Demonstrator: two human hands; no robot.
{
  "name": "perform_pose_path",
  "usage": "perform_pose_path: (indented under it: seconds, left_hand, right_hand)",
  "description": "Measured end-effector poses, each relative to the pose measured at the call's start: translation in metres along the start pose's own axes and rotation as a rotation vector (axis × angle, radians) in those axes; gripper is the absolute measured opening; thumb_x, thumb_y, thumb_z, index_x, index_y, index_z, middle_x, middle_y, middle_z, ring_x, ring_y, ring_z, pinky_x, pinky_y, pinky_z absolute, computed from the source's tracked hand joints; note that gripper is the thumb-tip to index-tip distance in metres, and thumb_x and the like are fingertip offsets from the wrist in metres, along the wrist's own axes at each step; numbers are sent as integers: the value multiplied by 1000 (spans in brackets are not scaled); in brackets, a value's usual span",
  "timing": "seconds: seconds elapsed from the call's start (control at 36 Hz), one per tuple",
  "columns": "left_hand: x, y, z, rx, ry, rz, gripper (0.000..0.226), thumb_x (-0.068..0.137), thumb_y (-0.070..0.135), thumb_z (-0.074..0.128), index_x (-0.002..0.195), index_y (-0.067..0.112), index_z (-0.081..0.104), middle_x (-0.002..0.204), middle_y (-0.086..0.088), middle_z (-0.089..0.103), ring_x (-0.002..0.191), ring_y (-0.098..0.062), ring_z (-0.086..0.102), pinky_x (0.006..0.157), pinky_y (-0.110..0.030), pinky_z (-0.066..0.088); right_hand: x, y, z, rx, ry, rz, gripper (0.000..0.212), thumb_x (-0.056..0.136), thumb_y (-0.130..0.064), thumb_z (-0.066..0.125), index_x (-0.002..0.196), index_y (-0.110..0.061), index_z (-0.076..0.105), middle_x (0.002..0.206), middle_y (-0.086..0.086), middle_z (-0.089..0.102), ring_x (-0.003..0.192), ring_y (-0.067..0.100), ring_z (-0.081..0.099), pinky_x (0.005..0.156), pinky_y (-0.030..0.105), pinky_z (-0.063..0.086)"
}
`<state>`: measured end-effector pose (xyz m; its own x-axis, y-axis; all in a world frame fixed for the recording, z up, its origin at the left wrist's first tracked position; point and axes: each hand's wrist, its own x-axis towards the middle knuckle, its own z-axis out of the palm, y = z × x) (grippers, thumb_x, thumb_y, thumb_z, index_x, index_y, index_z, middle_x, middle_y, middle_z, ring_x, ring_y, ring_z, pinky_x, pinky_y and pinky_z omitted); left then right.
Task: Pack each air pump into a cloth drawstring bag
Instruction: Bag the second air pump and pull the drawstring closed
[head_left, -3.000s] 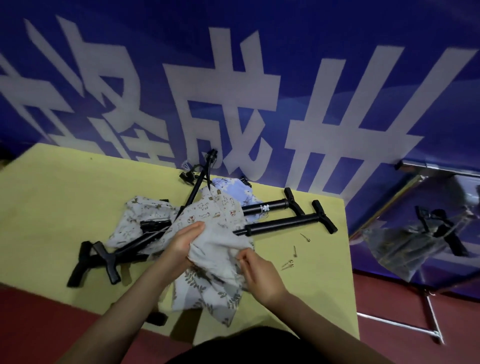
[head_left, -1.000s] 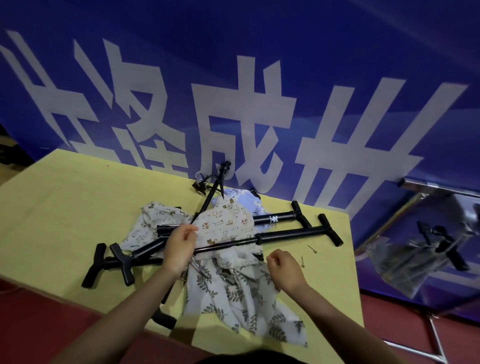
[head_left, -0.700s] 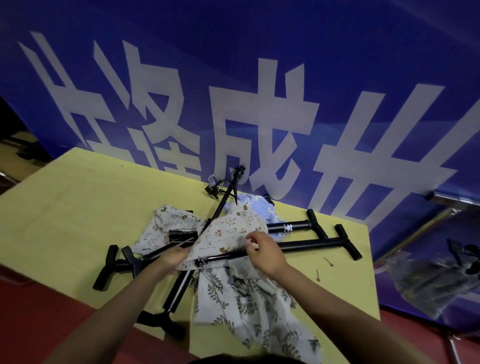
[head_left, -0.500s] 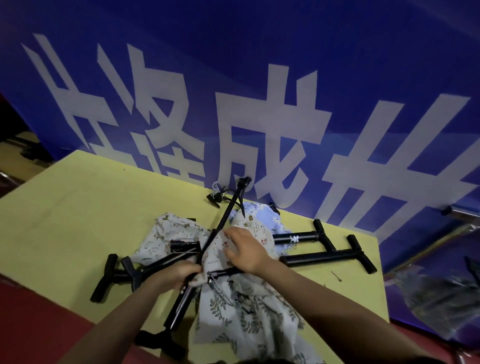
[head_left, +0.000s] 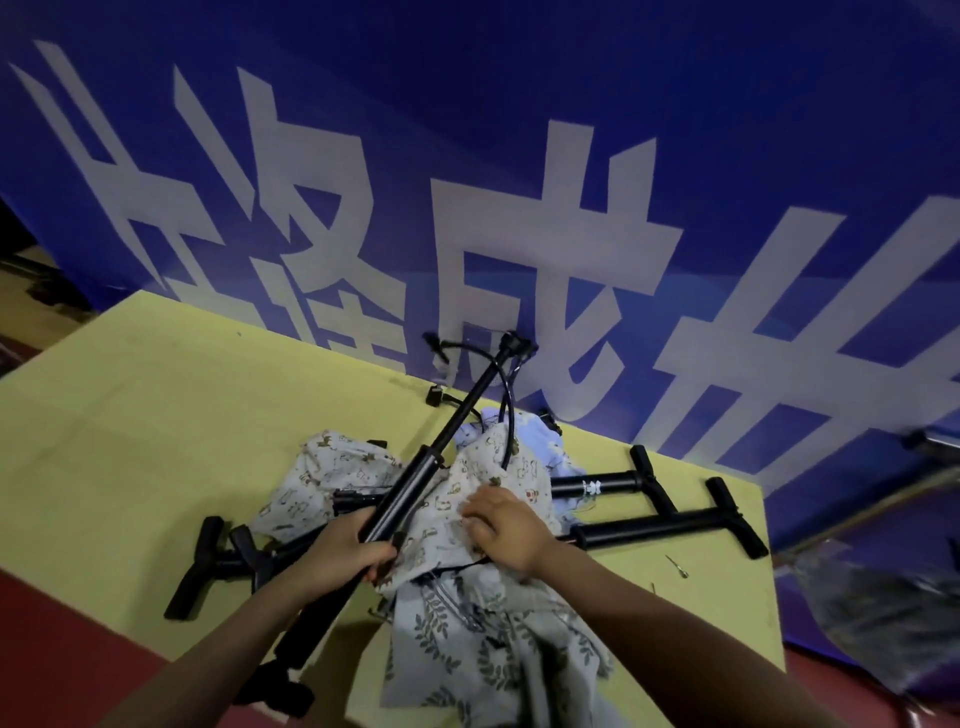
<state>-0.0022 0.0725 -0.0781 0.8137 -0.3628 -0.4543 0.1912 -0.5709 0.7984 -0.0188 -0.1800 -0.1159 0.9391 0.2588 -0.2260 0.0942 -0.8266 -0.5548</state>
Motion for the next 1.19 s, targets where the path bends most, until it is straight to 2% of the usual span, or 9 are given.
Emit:
perform_pose_path:
  seconds: [0.19,0.33,0.42,0.61,0.69,0.86,1.0,1.11,1.19]
  left_hand:
    - [-9,21,-2,-44,42,65,26,81,8,68,104,18,61,60,-4,59,53,-19,57,52,-31,46]
    - [-21,33,1,-19,122,148,25,77,14,72,100,18,62,58,4,63,53,-9,61,52,-25,47]
    - [-28,36,2,-17,149,172,21,80,8,71,97,15,61,54,5,62,51,-6,59,50,-23,46]
    - [-37,45,4,6,218,178,24,81,3,69,98,16,59,59,0,62,52,-13,60,52,-30,48]
    - [-39,52,3,37,235,203,25,81,4,70,97,19,58,69,2,62,53,-8,60,52,-24,47]
    - [-37,53,-5,-48,258,197,23,84,1,68,101,12,60,60,-3,60,52,-13,58,52,-27,47]
    - [-29,48,-6,-103,249,179,22,84,-1,67,100,11,60,54,-1,59,50,-15,58,51,-28,47]
    - [-19,50,-7,-103,254,185,20,83,0,68,98,11,60,56,-2,60,50,-14,59,52,-29,48]
    - [-12,51,-10,-117,263,178,22,83,-1,69,100,9,59,54,0,58,47,-13,56,51,-28,46]
  right_hand:
    - [-9,-7,-22,139,124,-12,30,97,-21,46,121,-16,64,117,5,62,114,15,46,91,28,40]
    - [-23,-17,-36,414,538,101,9,92,-21,55,88,-17,62,83,-4,61,76,14,55,69,34,47]
    - [-22,-23,-51,621,670,258,14,90,-28,61,87,-18,52,79,2,58,72,20,58,67,38,49]
    - [-5,-39,-100,673,551,275,30,96,-28,56,122,-14,50,103,2,57,98,23,58,83,34,44]
    - [7,-37,-115,626,476,355,33,102,-28,43,116,-3,60,102,18,63,96,34,58,81,38,44]
    - [7,-36,-142,807,252,216,32,104,-25,37,106,-7,63,99,9,65,98,25,57,90,35,41]
    - [11,-34,-157,1029,187,181,51,102,-46,29,101,-8,65,88,6,68,87,22,63,87,39,47]
    - [15,-28,-153,794,261,172,25,99,-26,51,115,-7,57,92,5,59,84,19,58,75,35,50]
    - [20,-13,-140,491,287,190,9,97,-24,52,102,-18,55,85,5,60,78,22,58,78,44,51]
